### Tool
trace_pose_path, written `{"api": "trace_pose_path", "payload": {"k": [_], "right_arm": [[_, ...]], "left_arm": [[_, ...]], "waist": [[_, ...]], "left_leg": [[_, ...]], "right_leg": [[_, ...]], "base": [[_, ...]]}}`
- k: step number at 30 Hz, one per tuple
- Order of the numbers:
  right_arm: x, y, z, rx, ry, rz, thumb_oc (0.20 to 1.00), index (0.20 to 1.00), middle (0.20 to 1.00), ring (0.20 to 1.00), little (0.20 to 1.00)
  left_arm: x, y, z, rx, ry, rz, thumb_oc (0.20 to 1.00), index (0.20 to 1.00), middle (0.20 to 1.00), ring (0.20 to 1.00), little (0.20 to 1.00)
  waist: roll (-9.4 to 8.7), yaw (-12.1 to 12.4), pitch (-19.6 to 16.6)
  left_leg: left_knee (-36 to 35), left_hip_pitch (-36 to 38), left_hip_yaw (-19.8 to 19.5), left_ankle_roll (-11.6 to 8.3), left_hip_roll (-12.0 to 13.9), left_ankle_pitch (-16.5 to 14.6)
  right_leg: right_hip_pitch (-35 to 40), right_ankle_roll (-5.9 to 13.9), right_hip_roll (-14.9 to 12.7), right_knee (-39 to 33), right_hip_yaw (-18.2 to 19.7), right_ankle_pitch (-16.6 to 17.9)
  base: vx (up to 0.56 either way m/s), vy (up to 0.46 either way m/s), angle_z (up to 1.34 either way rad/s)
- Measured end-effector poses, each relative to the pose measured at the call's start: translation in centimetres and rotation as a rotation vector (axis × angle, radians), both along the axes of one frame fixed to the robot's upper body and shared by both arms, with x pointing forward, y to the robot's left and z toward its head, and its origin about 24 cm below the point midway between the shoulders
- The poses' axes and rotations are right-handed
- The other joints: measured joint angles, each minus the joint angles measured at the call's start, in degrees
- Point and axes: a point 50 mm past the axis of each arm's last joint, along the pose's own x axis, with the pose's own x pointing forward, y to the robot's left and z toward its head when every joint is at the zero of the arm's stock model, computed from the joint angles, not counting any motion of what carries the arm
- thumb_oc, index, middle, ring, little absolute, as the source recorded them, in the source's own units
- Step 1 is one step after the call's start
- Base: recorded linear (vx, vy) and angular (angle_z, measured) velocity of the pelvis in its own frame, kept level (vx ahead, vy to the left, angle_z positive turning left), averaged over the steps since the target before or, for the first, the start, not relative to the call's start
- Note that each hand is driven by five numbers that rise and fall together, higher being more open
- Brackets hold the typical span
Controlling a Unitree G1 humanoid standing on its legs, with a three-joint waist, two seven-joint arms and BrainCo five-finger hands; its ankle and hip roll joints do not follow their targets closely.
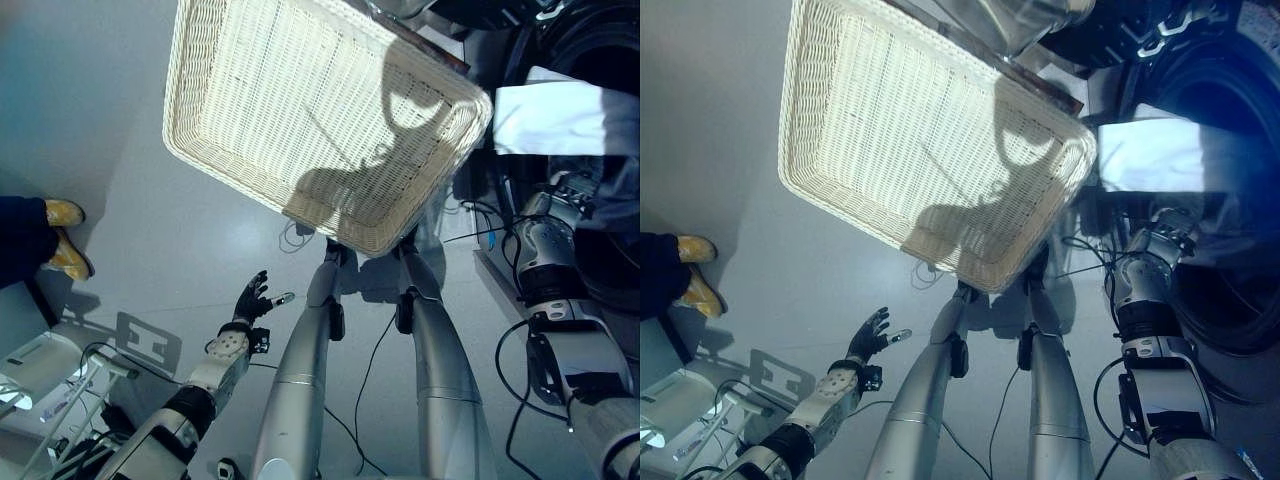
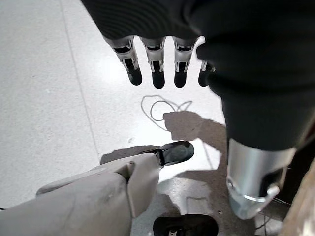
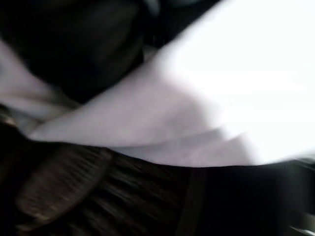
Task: Put the clothes into the washing machine.
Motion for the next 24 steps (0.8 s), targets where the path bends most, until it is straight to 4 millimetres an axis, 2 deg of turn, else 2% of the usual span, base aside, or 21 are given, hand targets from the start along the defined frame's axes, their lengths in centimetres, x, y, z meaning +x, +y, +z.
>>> {"api": "trace_pose_path", "payload": {"k": [2,4,7,9,10,11,12,14,16,18,19,20,21,22,24], "right_arm": [[-1.1,-2.0,-0.1,0.11,0.041,-0.087,0.2,0.2,0.2,0.2,0.2],[-2.1,-3.6,0.3,0.149,0.071,-0.156,0.2,0.2,0.2,0.2,0.2],[-2.8,-4.5,0.5,0.204,0.098,-0.207,0.2,0.2,0.2,0.2,0.2],[-3.4,-5.1,-0.1,0.354,0.157,-0.258,0.2,0.2,0.2,0.2,0.2],[-3.6,-5.9,-1.4,0.481,0.245,-0.296,0.2,0.2,0.2,0.2,0.2],[-3.6,-5.9,-1.4,0.481,0.245,-0.296,0.2,0.2,0.2,0.2,0.2],[-4.4,-6.6,-3.6,0.705,0.323,-0.331,0.2,0.2,0.2,0.2,0.2],[-5.2,-7.5,-3.6,0.787,0.35,-0.361,1.0,1.0,1.0,1.0,1.0],[-5.1,-8.0,-3.9,0.78,0.425,-0.339,1.0,1.0,1.0,1.0,1.0],[-4.2,-8.3,-3.8,0.724,0.485,-0.229,1.0,1.0,1.0,1.0,1.0],[-3.0,-8.2,-3.8,0.63,0.55,-0.093,1.0,1.0,1.0,1.0,1.0],[-2.3,-8.0,-3.7,0.538,0.588,-0.035,1.0,1.0,1.0,1.0,1.0],[-0.7,-7.0,-3.4,0.294,0.68,0.143,1.0,1.0,1.0,1.0,1.0],[0.3,-5.7,-3.4,0.124,0.7,0.311,1.0,1.0,1.0,1.0,1.0],[0.6,-4.9,-4.0,0.032,0.713,0.414,1.0,1.0,1.0,1.0,1.0]], "left_arm": [[-0.2,0.2,-0.1,0.01,0.003,0.004,1.0,1.0,1.0,1.0,1.0],[-0.3,0.0,-0.2,0.012,0.011,-0.001,1.0,1.0,1.0,1.0,1.0],[-0.3,0.0,-0.3,0.011,0.015,-0.002,1.0,1.0,1.0,1.0,1.0],[-0.3,0.1,-0.2,0.008,0.012,0.001,1.0,1.0,1.0,1.0,1.0],[-0.3,0.2,-0.2,0.014,0.01,-0.001,1.0,1.0,1.0,1.0,1.0],[-0.3,0.2,-0.2,0.014,0.01,-0.001,1.0,1.0,1.0,1.0,1.0],[-0.3,0.7,-0.1,0.031,0.011,-0.002,1.0,1.0,1.0,1.0,1.0],[-0.5,1.5,0.0,0.055,0.019,-0.001,1.0,1.0,1.0,1.0,1.0],[-0.5,2.5,0.3,0.09,0.029,-0.007,1.0,1.0,1.0,1.0,1.0],[-0.5,3.0,0.5,0.104,0.035,-0.011,1.0,1.0,1.0,1.0,1.0],[-0.5,3.6,0.7,0.121,0.042,-0.011,1.0,1.0,1.0,1.0,1.0],[-0.4,3.7,0.8,0.125,0.044,-0.014,1.0,1.0,1.0,1.0,1.0],[-0.4,4.1,1.1,0.132,0.041,-0.022,1.0,1.0,1.0,1.0,1.0],[-0.4,4.5,1.2,0.135,0.042,-0.019,1.0,1.0,1.0,1.0,1.0],[-0.4,4.7,1.3,0.135,0.039,-0.015,1.0,1.0,1.0,1.0,1.0]], "waist": [[-0.05,-0.92,0.03],[-0.05,-1.37,0.03],[-0.06,-1.74,0.04],[-0.16,-2.41,0.1],[-0.19,-2.04,0.12],[-0.19,-2.04,0.12],[-0.19,-1.33,0.12],[-0.25,-0.88,0.16],[-0.31,-0.81,0.2],[-0.38,-0.66,0.24],[-0.61,-0.91,0.39],[-0.66,-0.9,0.42],[-0.78,-0.88,0.5],[-0.96,-0.94,0.62],[-0.98,-0.95,0.62]], "left_leg": [[0.03,0.55,-0.02,0.0,0.02,0.0],[0.08,0.82,0.12,0.03,-0.04,-0.03],[0.06,1.06,0.28,0.04,0.01,-0.03],[0.14,1.66,0.37,0.04,0.25,-0.03],[0.5,1.68,0.27,-0.03,0.28,-0.09],[0.5,1.68,0.27,-0.03,0.28,-0.09],[0.79,1.77,-0.03,0.02,-0.05,-0.15],[0.8,1.45,0.12,0.32,-0.01,0.07],[1.53,0.99,0.08,0.86,-0.55,-0.22],[2.28,0.59,0.14,1.31,-0.91,-0.49],[2.33,0.47,0.29,1.77,-1.24,-0.51],[2.38,0.46,0.28,1.94,-1.33,-0.58],[2.43,0.37,0.27,2.23,-1.49,-0.65],[2.64,0.32,0.28,2.55,-1.6,-0.85],[3.03,0.32,0.29,2.73,-1.69,-1.17]], "right_leg": [[0.64,0.03,0.07,-0.16,0.01,0.04],[0.92,0.29,0.1,-0.32,0.32,0.23],[1.38,0.55,0.25,-0.84,0.54,0.62],[2.2,0.69,0.57,-1.43,0.76,1.02],[2.54,0.59,0.68,-1.67,0.73,1.19],[2.54,0.59,0.68,-1.67,0.73,1.19],[3.01,0.69,0.62,-1.85,0.81,1.27],[2.87,0.91,0.61,-2.52,1.0,1.84],[2.69,0.98,0.15,-2.26,1.15,1.91],[2.64,1.2,-0.14,-2.28,1.26,2.06],[2.59,1.74,-0.29,-2.39,2.08,2.42],[2.65,1.9,-0.25,-2.44,2.51,2.45],[2.74,2.12,-0.2,-2.61,3.36,2.71],[2.75,2.34,-0.22,-2.6,3.88,2.82],[2.99,2.56,-0.27,-2.61,4.13,2.85]], "base": [[0.0,-0.052,0.02],[0.0,-0.041,-0.03],[0.0,-0.035,-0.06],[0.01,-0.174,-0.02],[0.01,-0.12,-0.01],[-0.01,-0.039,0.05],[0.0,-0.06,0.05],[0.03,-0.103,0.02],[0.03,-0.066,0.04],[0.0,-0.069,0.01],[-0.01,-0.092,-0.01],[-0.02,-0.112,0.01],[-0.03,-0.09,0.01],[-0.02,-0.082,0.0],[-0.02,-0.053,-0.02]]}}
